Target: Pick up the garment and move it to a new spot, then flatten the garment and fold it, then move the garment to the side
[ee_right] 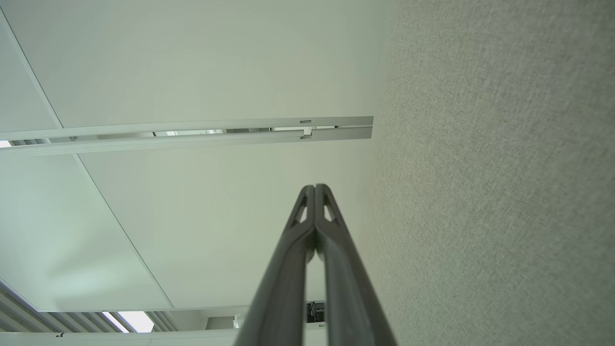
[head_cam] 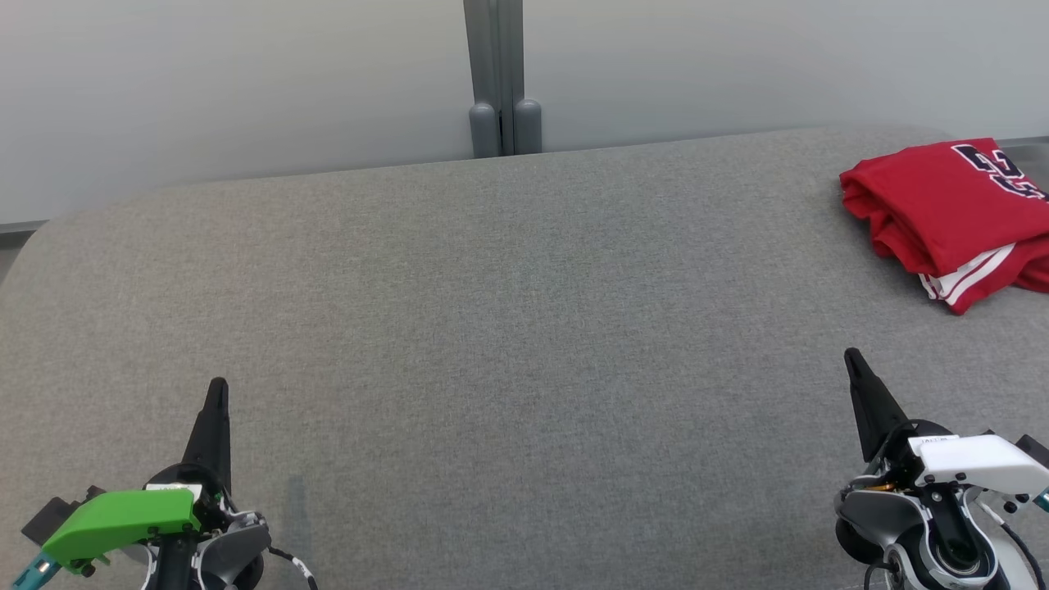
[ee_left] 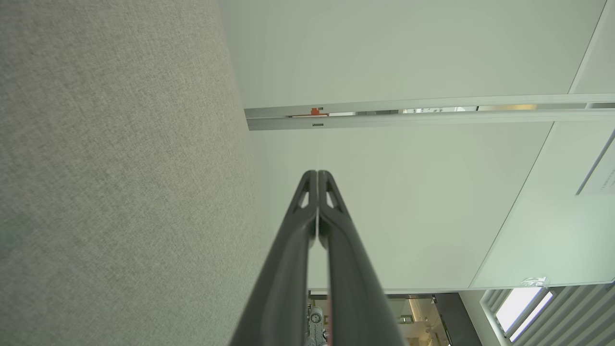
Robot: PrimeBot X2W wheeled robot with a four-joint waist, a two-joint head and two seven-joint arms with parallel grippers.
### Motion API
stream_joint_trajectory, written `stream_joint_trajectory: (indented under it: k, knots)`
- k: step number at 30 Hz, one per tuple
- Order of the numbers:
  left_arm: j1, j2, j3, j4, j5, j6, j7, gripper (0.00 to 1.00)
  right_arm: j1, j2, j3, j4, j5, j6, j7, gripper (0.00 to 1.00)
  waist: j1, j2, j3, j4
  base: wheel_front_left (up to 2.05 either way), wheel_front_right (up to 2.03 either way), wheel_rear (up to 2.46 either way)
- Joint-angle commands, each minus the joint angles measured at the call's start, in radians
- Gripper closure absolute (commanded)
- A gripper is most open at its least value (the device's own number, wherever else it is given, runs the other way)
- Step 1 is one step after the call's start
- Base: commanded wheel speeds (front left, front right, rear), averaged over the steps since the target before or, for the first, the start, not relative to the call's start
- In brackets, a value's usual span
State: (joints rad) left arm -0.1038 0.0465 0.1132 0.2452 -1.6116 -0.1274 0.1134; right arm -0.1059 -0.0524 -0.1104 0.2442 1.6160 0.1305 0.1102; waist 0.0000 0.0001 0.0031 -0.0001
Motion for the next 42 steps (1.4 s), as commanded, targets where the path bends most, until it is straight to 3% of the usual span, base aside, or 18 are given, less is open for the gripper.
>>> stream_joint_trajectory:
  k: [1,42]
  knots:
    - [-0.010,0.007,0.003,0.001,-0.003,-0.007,0.005,1.00,-0.005,-0.001,-0.002,0.002,0.000,0.000,0.005,1.00,0.0000,-0.0001,0.000,0.000,0.00,0.00,0.00]
    - [-0.010,0.007,0.003,0.001,-0.003,-0.007,0.005,1.00,-0.005,0.001,-0.004,0.002,-0.004,0.000,0.006,1.00,0.0000,-0.0001,0.000,0.000,0.00,0.00,0.00]
